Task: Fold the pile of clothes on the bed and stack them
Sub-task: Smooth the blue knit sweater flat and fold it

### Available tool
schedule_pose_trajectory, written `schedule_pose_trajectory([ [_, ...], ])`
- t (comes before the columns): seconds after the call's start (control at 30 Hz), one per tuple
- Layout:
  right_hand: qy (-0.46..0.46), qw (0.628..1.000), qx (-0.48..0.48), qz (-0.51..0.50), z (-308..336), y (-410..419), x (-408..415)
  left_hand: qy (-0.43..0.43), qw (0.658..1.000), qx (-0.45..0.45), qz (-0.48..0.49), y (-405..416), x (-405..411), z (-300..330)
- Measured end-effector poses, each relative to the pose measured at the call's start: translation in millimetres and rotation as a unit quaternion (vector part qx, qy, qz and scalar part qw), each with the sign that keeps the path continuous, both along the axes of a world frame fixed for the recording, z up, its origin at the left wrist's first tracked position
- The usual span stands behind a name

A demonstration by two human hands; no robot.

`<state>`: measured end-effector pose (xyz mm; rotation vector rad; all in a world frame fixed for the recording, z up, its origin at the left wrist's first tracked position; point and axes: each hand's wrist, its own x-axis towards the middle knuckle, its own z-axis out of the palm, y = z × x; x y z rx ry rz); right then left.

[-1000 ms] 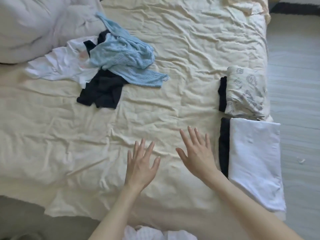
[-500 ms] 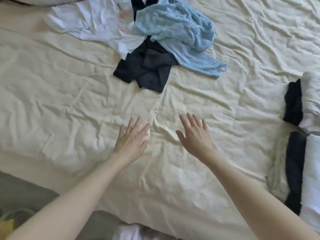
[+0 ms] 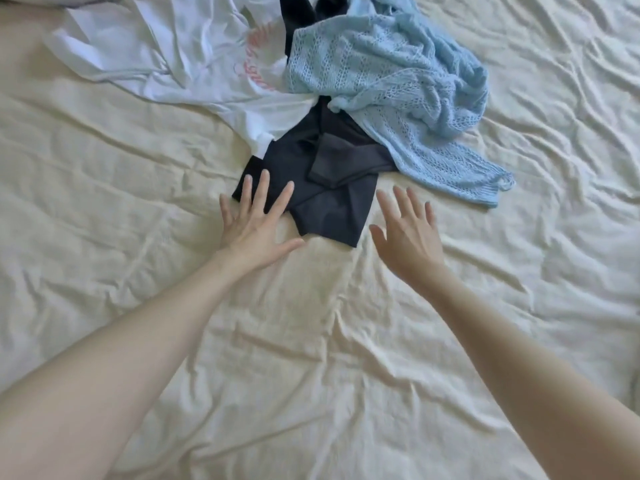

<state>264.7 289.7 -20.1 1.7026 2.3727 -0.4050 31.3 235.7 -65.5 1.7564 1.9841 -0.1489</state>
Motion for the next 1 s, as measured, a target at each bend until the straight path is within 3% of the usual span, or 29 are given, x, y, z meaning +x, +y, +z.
schedule_pose_trajectory([
  [0.17, 0.009, 0.995, 0.099, -0.005, -12, 80, -26, -0.007, 0.996, -0.088, 0.001, 22, 5, -29],
  [0.47, 0.038, 0.981, 0.189, 0.013, -26, 181, -44, 0.023, 0.992, -0.121, -0.034, 27, 2, -42],
  [0.63, 0.132, 0.974, 0.184, -0.014, -18, 144, -38, 0.017, 0.988, -0.151, -0.038, 33, 1, -34],
  [0.8, 0.125, 0.972, 0.2, 0.0, 9, 88, -19, 0.024, 0.981, -0.188, -0.053, 19, 4, -10],
  [0.9, 0.17, 0.971, 0.164, 0.035, 31, 39, -18, -0.051, 0.981, -0.188, -0.019, -17, 11, 14],
  [1.0, 0.246, 0.963, 0.103, 0.029, 58, -21, -17, -0.168, 0.981, -0.085, 0.05, -58, 28, 52],
])
